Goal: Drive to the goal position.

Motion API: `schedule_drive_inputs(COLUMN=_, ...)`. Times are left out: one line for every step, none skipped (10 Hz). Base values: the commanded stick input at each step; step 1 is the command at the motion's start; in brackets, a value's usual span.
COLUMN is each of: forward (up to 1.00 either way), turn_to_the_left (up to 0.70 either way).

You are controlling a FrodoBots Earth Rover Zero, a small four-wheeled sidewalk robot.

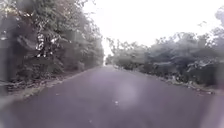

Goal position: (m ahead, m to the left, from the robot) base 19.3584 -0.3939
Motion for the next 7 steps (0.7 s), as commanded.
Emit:
schedule_drive_inputs(forward=1.0, turn_to_the_left=0.0)
schedule_drive_inputs(forward=1.0, turn_to_the_left=0.0)
schedule_drive_inputs(forward=1.0, turn_to_the_left=0.0)
schedule_drive_inputs(forward=1.0, turn_to_the_left=0.0)
schedule_drive_inputs(forward=1.0, turn_to_the_left=0.0)
schedule_drive_inputs(forward=1.0, turn_to_the_left=0.0)
schedule_drive_inputs(forward=1.0, turn_to_the_left=0.0)
